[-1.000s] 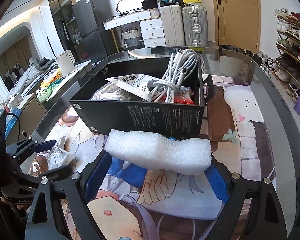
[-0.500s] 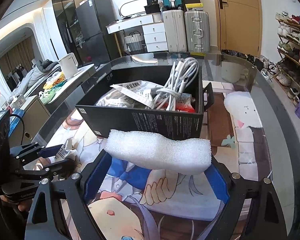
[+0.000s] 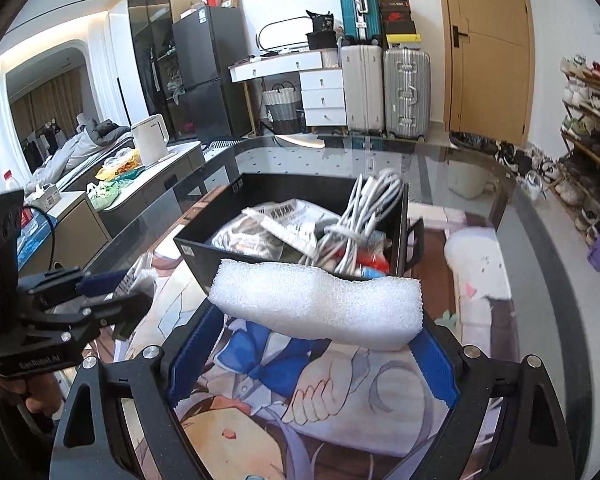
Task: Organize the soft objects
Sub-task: 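Grasp the second sachet with the left gripper and lift it, then place the sachet and foam sleeve into the black box and open both grippers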
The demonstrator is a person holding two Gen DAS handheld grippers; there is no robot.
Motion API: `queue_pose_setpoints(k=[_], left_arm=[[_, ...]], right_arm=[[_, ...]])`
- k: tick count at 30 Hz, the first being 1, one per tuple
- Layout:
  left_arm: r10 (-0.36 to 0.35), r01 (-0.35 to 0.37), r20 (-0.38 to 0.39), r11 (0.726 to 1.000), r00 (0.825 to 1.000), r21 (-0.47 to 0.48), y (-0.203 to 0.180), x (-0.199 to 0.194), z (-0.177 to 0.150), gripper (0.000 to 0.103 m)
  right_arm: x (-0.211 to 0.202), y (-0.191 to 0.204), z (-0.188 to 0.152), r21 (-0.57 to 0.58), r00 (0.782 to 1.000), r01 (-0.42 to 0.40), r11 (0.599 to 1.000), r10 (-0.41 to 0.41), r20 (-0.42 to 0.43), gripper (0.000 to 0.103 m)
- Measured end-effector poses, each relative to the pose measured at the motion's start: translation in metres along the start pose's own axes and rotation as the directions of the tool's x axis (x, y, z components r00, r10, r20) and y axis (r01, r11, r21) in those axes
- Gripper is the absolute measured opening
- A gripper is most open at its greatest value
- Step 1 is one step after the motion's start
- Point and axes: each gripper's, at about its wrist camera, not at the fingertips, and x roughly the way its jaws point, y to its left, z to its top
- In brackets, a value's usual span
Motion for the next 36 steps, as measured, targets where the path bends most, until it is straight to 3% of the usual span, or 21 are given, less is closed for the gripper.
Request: queue_pose_setpoints(k=[19, 36], left_arm=[[-0.014, 0.011, 0.069, 0.999, 0.998, 0.034, -0.011, 0.034, 0.074, 0.042], [-0.015, 0.014, 0.054, 1.0, 0.998, 0.021, -0.004, 0.063, 0.091, 0.042]], right_arm=[[0.016, 0.009, 0.04, -0.215, 1.0, -0.002, 0.977, 0.007, 0.022, 0.091], [0.052, 0.011, 0.06, -0.308, 0.999, -0.03, 0.951, 0.024, -0.021, 0.091]])
